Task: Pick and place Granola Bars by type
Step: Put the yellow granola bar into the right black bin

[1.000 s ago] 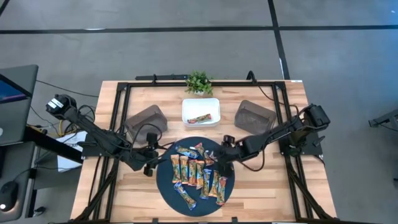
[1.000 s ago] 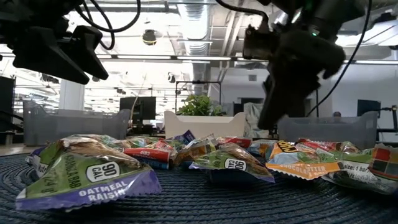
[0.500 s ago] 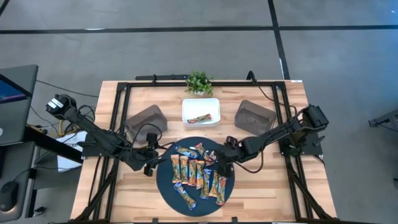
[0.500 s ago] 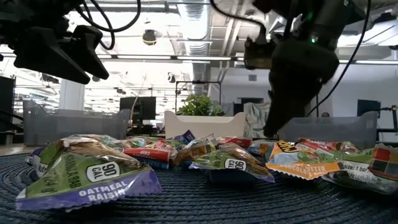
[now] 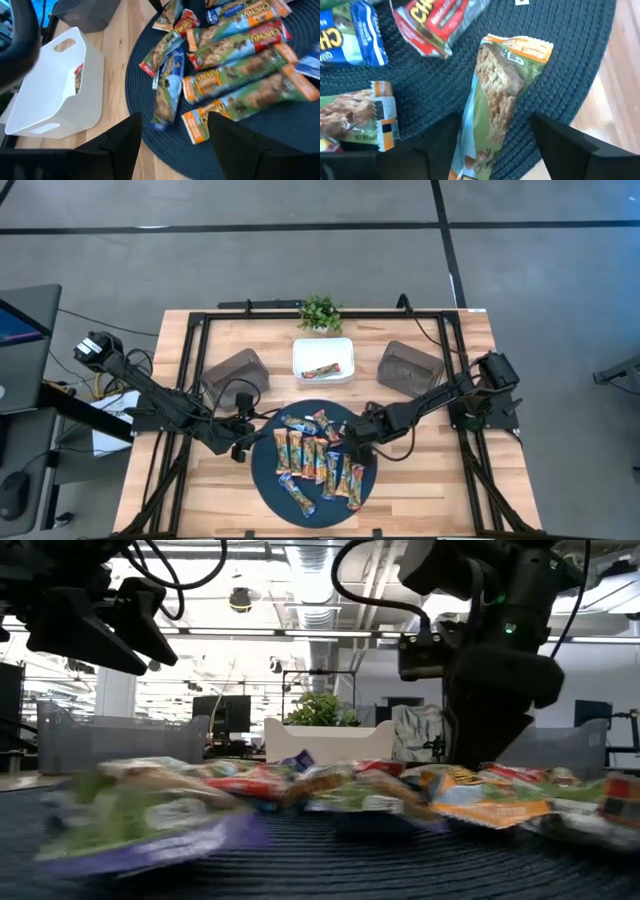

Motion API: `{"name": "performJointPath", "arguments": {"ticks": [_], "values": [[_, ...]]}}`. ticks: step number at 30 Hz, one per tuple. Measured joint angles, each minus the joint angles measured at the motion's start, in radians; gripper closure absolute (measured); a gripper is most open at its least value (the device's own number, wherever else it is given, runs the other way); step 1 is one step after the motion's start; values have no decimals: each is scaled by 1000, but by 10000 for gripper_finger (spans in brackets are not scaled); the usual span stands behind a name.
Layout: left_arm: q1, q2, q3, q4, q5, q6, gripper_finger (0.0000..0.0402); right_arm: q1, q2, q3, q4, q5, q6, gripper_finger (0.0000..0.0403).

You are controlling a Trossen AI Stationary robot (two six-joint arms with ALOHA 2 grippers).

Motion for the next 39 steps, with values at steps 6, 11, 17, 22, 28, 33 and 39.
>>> {"name": "performJointPath", "arguments": {"ticks": [6, 11, 17, 22, 28, 33, 39], "values": [[0, 0, 0, 0, -2, 0, 181, 7, 1, 2, 3, 3, -27, 229], [0, 0, 0, 0, -2, -3, 181, 7, 1, 6, -2, 2, -59, 308], [0, 0, 0, 0, -2, -8, 181, 11, 2, 75, -12, 11, -158, 365], [0, 0, 0, 0, -1, -19, 181, 34, 2, 157, -104, 110, -208, 374], [0, 0, 0, 1, 0, -22, 181, 38, 2, 239, -411, 347, -37, 365], [0, 0, 0, 3, 0, -22, 181, 18, 1, 261, -706, 489, 224, 373], [0, 0, 0, 4, 0, -22, 181, -29, 1, 240, -981, 504, 475, 364]]}}
